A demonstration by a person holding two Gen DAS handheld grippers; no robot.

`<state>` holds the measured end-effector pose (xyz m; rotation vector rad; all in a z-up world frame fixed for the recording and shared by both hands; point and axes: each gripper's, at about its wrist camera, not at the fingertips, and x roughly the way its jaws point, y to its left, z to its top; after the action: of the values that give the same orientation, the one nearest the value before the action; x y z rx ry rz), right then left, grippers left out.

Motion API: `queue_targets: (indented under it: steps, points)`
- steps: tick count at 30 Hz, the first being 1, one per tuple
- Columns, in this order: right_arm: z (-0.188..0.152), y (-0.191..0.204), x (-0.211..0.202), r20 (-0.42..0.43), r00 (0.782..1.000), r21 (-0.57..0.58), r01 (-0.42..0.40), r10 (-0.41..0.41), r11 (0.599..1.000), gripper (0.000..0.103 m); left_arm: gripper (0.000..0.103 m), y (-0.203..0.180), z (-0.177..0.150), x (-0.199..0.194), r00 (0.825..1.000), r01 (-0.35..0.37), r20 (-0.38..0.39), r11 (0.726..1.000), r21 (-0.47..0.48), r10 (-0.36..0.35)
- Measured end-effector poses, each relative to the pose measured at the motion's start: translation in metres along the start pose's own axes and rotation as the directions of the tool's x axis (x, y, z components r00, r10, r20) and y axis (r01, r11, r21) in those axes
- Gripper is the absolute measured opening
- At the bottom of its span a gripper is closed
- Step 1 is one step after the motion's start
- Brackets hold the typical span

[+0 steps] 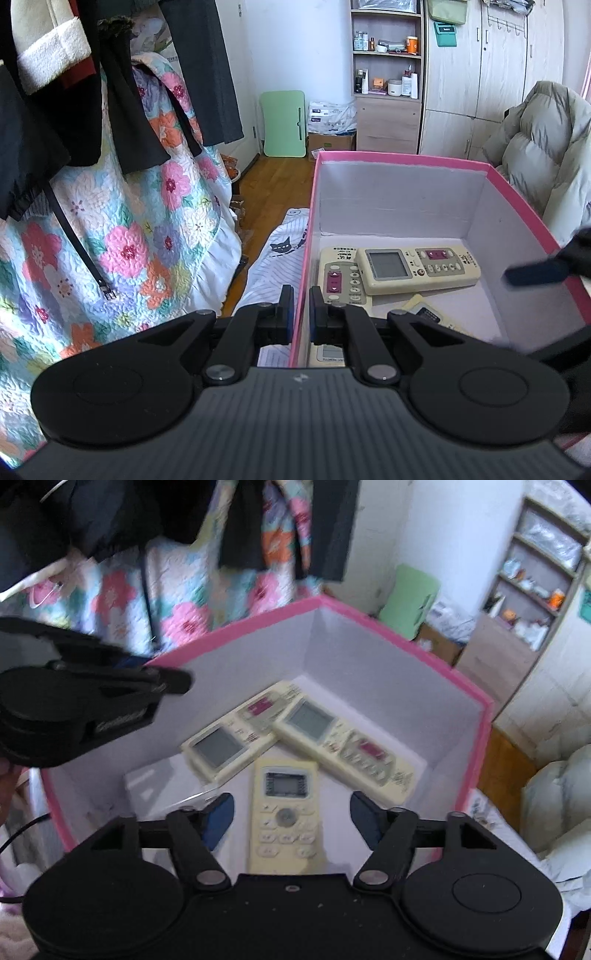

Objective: Organize rigid objects
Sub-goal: 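Lower the cream remote into the box beside the others and release, then move the right tool to the bed and grasp the bunch of keys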

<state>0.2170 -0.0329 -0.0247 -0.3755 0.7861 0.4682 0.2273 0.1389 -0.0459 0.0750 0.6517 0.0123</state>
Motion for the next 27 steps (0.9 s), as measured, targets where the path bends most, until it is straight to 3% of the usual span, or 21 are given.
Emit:
queue_targets:
  steps: [4, 6, 12, 20, 27]
  points:
    - [-0.016, -0.025, -0.041, 0.152, 0.987, 0.106, -0.064, 0.047, 0.992, 0.074, 0.007, 0.0, -0.001, -0.001, 1.0, 0.002, 0.002, 1.0, -0.001, -0.002]
    - [-0.03, -0.039, -0.062, 0.193, 0.981, 0.171, -0.064, 0.03, 0.983, 0.075, 0.007, 0.0, 0.0, 0.0, 1.0, 0.0, 0.001, 1.0, -0.002, 0.0]
    - [-0.075, -0.072, -0.089, 0.09, 0.989, 0.267, 0.092, -0.12, 0.959, 0.075, 0.007, -0.001, 0.0, -0.001, 1.0, -0.008, 0.001, 1.0, -0.014, 0.008]
    - [-0.145, -0.111, -0.08, -0.055, 0.978, 0.45, 0.202, -0.199, 0.87, 0.075, 0.007, -0.003, -0.001, -0.002, 1.0, -0.03, 0.009, 1.0, 0.008, 0.029]
    - [-0.174, -0.123, -0.061, -0.059, 0.984, 0.505, 0.173, -0.166, 0.846, 0.075, 0.008, -0.006, 0.0, -0.001, 0.999, -0.048, 0.006, 0.999, 0.021, 0.048]
